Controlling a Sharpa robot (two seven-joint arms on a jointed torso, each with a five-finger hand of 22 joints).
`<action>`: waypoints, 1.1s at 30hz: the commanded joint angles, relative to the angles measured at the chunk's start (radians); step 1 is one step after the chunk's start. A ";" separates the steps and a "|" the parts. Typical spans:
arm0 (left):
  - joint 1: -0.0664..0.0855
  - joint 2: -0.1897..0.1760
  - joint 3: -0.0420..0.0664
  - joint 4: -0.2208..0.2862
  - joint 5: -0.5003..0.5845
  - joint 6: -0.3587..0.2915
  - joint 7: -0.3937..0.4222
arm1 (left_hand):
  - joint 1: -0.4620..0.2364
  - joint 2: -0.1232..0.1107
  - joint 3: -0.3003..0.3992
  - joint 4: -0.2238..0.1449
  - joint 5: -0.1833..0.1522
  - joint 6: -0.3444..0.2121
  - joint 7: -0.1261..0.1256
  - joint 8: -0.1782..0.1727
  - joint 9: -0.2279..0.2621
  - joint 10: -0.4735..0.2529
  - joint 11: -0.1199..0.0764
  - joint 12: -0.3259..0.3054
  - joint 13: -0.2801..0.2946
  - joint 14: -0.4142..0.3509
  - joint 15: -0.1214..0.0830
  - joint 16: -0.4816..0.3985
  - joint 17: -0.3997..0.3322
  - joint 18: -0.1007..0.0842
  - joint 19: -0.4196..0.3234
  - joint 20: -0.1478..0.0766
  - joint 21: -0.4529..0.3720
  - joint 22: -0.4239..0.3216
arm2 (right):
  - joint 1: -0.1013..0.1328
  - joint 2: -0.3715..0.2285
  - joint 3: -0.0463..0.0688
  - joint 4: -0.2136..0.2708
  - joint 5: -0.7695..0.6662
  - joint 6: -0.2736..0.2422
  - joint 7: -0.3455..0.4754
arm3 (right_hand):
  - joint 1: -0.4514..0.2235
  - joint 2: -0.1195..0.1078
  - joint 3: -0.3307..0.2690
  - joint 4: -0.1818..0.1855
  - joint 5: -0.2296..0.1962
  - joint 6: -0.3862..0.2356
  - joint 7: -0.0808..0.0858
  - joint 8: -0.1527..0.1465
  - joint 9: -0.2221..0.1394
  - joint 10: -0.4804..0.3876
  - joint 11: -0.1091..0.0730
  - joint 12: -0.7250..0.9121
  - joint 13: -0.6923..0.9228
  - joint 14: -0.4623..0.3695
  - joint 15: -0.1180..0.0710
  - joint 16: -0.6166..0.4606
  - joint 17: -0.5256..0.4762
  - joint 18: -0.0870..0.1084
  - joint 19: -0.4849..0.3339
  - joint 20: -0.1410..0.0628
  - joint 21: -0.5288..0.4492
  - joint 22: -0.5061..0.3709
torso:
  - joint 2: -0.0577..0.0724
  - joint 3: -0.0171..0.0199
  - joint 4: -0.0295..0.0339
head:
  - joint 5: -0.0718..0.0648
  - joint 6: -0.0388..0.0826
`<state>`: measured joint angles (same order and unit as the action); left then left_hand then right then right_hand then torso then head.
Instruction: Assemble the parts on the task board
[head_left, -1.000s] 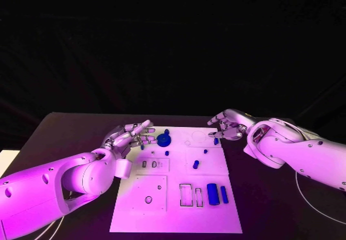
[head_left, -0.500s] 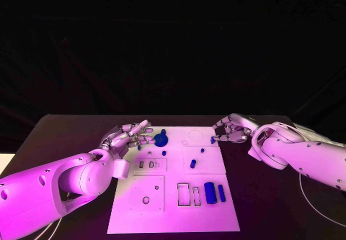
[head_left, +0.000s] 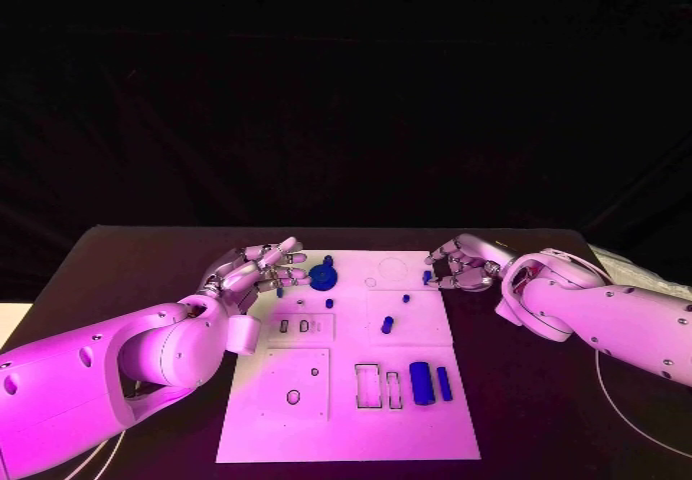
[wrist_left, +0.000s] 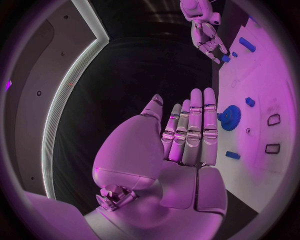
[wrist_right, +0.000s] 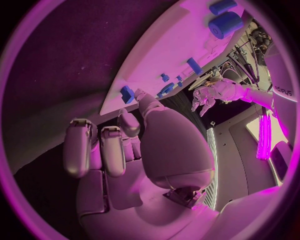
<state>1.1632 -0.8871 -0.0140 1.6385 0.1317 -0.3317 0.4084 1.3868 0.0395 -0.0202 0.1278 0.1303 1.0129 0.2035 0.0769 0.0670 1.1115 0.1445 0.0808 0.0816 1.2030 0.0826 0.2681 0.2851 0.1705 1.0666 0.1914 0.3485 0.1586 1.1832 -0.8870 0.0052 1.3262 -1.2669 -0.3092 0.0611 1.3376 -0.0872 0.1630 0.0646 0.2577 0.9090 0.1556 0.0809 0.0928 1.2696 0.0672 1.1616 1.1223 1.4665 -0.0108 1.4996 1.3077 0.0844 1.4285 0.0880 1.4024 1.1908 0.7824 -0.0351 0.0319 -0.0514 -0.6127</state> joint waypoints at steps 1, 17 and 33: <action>0.001 0.002 0.001 0.001 -0.001 0.019 0.007 | 0.003 0.004 -0.001 -0.006 0.002 -0.001 0.005 -0.005 -0.001 -0.001 0.001 -0.004 -0.002 -0.007 0.000 0.007 0.001 0.010 0.003 -0.003 0.005 0.001 | -0.003 0.006 0.000 -0.007 0.001 0.022 0.010 | 0.011 0.004 -0.001 -0.007 0.003 0.007 0.003 0.005 0.001 0.003 0.000 0.000 0.001 0.075 -0.002 0.004 0.115 -0.012 0.006 0.000 0.007 0.002 | 0.000 -0.0004 0.0014 | -0.001 -0.003; 0.000 0.003 0.001 -0.002 -0.001 0.020 0.005 | 0.003 0.004 -0.001 -0.006 0.002 -0.001 0.005 -0.005 -0.001 -0.001 0.001 -0.004 -0.002 -0.007 0.000 0.007 0.001 0.010 0.003 -0.003 0.005 0.001 | -0.016 0.042 0.000 -0.045 0.000 0.020 0.004 | 0.024 0.038 0.035 -0.016 -0.035 0.066 -0.007 0.028 0.010 0.021 -0.009 0.018 0.021 0.076 -0.007 0.007 0.121 -0.013 0.008 -0.004 0.012 0.011 | -0.001 0.0004 0.0000 | 0.003 -0.009; 0.000 0.003 0.001 -0.002 -0.001 0.021 0.004 | 0.003 0.005 -0.001 -0.007 0.002 -0.001 0.005 -0.005 -0.001 -0.001 0.001 -0.004 -0.002 -0.008 0.000 0.007 0.002 0.010 0.002 -0.003 0.005 0.001 | -0.017 0.045 0.000 -0.056 0.000 0.017 0.001 | 0.022 0.047 0.064 -0.024 -0.036 0.123 -0.024 0.051 0.017 0.035 -0.023 0.032 0.037 0.077 -0.020 0.007 0.124 -0.014 0.009 -0.014 0.015 0.015 | -0.001 0.0004 0.0003 | 0.002 -0.013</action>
<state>1.1631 -0.8859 -0.0140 1.6356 0.1317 -0.3311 0.4065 1.3868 0.0395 -0.0202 0.1279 0.1303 1.0129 0.2035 0.0769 0.0670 1.1115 0.1445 0.0808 0.0816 1.2030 0.0826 0.2681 0.2854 0.1706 1.0666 0.1914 0.3485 0.1583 1.1667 -0.8429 0.0054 1.2705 -1.2659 -0.2996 0.0605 1.3623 -0.0510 0.2232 0.0412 0.2266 1.0267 0.1313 0.1278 0.1089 1.3022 0.0458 1.1912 1.1577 1.4666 -0.0254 1.5035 1.3074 0.0844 1.4360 0.0805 1.4141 1.2052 0.7815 -0.0347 0.0319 -0.0492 -0.6252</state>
